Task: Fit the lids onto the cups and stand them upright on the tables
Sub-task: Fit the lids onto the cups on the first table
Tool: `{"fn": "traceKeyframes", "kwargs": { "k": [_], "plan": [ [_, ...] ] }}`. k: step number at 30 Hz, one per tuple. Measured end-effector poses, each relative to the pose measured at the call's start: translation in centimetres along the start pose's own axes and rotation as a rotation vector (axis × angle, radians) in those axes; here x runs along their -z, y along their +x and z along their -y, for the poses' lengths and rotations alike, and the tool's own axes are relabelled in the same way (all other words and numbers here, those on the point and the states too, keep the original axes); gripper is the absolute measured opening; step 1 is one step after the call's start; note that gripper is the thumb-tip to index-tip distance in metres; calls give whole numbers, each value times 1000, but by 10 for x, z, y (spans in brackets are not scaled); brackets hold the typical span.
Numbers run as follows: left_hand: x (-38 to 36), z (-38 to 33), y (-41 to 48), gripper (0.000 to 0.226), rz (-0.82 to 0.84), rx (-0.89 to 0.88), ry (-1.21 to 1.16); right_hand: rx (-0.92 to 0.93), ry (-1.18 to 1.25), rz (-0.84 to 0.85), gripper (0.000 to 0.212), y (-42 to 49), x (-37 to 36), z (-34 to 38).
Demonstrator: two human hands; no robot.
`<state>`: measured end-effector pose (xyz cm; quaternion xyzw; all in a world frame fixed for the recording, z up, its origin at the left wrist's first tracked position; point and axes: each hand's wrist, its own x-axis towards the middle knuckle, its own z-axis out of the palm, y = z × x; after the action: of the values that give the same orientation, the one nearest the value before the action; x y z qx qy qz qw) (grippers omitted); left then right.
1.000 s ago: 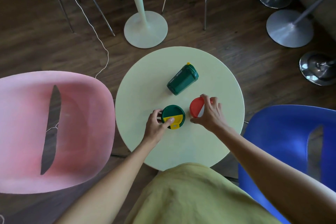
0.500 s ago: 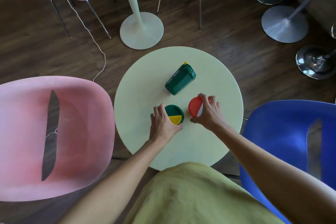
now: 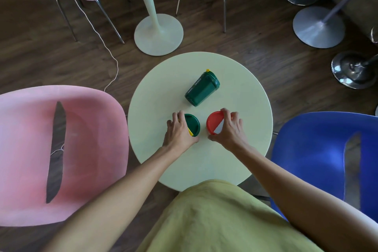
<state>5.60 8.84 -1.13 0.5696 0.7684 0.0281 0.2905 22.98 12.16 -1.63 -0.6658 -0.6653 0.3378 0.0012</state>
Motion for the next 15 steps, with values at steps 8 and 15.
{"fn": "traceKeyframes", "kwargs": {
  "k": [8,15],
  "plan": [
    [30,16,28,93,126,-128,11,3,-8,12,104,-3,-11,16],
    [44,27,46,92,273,-310,33,2,-2,16,103,-7,-15,18]
  ]
}}
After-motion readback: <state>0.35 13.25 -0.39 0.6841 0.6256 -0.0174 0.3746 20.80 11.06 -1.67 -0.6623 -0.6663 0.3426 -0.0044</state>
